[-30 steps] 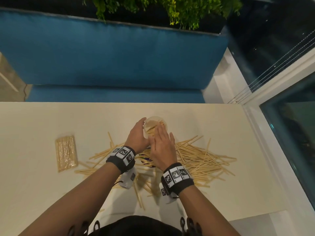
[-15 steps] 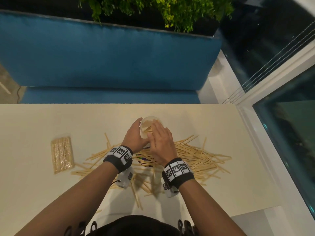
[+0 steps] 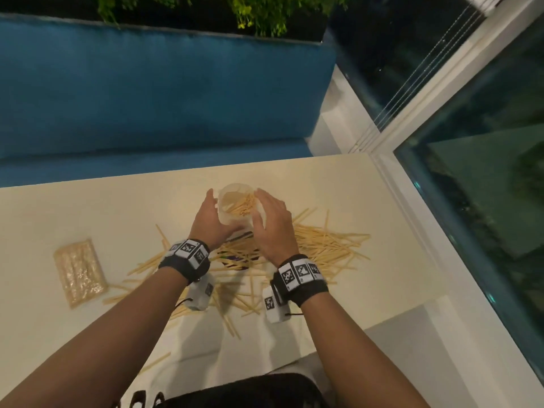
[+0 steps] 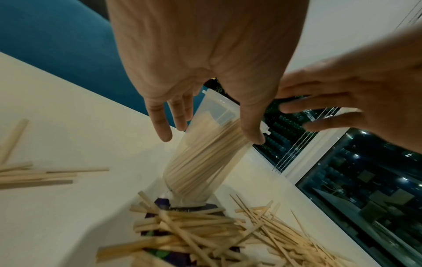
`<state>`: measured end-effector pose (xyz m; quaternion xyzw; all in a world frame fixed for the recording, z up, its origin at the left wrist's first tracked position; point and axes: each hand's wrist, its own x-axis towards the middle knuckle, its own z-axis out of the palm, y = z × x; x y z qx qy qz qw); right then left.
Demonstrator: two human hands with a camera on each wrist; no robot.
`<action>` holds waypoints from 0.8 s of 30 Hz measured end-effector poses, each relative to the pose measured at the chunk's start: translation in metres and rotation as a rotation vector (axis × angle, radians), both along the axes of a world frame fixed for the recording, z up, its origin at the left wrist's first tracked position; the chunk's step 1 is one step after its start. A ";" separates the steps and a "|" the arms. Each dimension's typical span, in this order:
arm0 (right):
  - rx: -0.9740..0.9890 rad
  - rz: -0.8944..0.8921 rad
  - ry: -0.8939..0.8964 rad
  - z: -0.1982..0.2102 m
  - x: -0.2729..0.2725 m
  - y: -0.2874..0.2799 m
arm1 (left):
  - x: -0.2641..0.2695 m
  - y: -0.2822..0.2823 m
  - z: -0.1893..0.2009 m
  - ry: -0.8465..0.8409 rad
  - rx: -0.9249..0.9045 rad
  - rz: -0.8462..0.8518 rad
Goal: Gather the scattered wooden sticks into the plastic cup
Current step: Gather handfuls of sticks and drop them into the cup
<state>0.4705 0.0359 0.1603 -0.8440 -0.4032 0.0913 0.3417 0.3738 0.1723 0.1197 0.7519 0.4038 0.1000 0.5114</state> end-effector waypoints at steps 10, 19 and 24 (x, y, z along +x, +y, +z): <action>-0.243 -0.207 0.230 -0.049 0.112 -0.125 | -0.043 -0.061 -0.058 0.243 0.134 0.019; -0.837 0.331 -0.076 -0.106 0.182 -0.094 | 0.004 -0.178 -0.072 0.493 0.314 -0.380; -0.688 0.535 -0.111 -0.122 0.172 -0.095 | 0.027 -0.209 -0.071 0.588 0.417 -0.360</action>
